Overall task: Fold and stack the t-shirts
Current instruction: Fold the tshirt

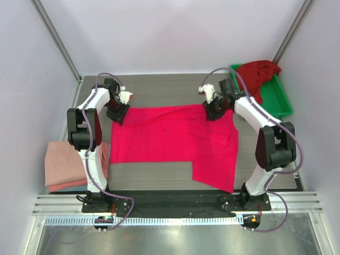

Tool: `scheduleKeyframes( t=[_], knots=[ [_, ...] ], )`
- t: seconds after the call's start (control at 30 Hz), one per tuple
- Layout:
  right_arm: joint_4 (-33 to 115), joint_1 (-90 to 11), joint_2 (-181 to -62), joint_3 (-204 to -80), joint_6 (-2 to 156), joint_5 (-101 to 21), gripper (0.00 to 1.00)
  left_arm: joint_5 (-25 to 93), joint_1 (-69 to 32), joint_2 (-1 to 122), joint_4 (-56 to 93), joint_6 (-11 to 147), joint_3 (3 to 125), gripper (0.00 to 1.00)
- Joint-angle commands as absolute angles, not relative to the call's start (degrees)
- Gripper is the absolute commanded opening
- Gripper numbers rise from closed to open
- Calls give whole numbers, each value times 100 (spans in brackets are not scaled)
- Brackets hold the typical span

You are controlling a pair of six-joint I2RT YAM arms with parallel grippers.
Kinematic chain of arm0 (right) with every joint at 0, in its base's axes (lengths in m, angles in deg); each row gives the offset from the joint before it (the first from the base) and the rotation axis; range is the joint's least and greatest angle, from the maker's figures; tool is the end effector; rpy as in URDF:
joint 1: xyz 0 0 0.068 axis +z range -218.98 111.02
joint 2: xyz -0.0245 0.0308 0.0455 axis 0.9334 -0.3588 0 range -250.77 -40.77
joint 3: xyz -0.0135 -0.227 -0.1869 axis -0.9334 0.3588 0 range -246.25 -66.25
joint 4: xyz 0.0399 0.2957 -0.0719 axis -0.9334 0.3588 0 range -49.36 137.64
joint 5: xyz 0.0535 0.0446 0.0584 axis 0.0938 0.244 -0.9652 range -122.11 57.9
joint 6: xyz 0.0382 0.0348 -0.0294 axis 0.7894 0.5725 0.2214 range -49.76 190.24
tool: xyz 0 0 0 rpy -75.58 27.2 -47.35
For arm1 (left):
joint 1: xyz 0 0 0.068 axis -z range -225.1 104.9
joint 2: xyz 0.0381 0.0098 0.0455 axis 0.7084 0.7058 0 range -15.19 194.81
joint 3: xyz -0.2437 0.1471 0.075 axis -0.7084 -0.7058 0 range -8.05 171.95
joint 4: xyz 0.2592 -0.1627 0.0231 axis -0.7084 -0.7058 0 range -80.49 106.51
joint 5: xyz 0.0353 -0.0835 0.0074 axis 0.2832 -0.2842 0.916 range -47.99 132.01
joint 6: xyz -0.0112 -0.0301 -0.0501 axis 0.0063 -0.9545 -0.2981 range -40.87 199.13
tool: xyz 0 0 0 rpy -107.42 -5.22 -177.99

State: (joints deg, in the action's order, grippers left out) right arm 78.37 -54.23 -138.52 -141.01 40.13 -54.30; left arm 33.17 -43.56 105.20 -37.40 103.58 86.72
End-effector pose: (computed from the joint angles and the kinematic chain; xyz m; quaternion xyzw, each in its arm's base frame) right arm 0.3900 0.1196 0.2381 -0.4072 0.8591 0.1514 0.2706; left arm 0.4758 -0.0196 0.1726 0.2301 0.9659 -0.0571 0.1043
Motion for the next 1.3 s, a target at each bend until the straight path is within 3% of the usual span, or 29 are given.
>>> scheduleKeyframes(
  t=[0.0, 0.3, 0.4, 0.6, 1.0, 1.27],
  knots=[
    [7465, -5983, -14393, -15052, 4150, -5101, 33, 3138, -4413, 10512, -4009, 10366, 9126, 42],
    [7395, -6493, -15388, -15968, 4063, -4889, 33, 2709, -4667, 11163, -5439, 9733, 10374, 45],
    [7394, -6520, -15485, -16012, 4018, -4845, 33, 2540, -4739, 11049, -5731, 9741, 10166, 42],
    [7263, -6555, -15547, -16038, 4097, -4906, 34, 2593, -4809, 10908, -5724, 9733, 9646, 41],
    [7245, -6546, -15450, -15933, 4071, -4924, 34, 2584, -4809, 11479, -5723, 9662, 10208, 43],
    [7228, -6555, -15406, -15862, 4071, -4898, 34, 2672, -4800, 11980, -5671, 9671, 10638, 34]
  ],
)
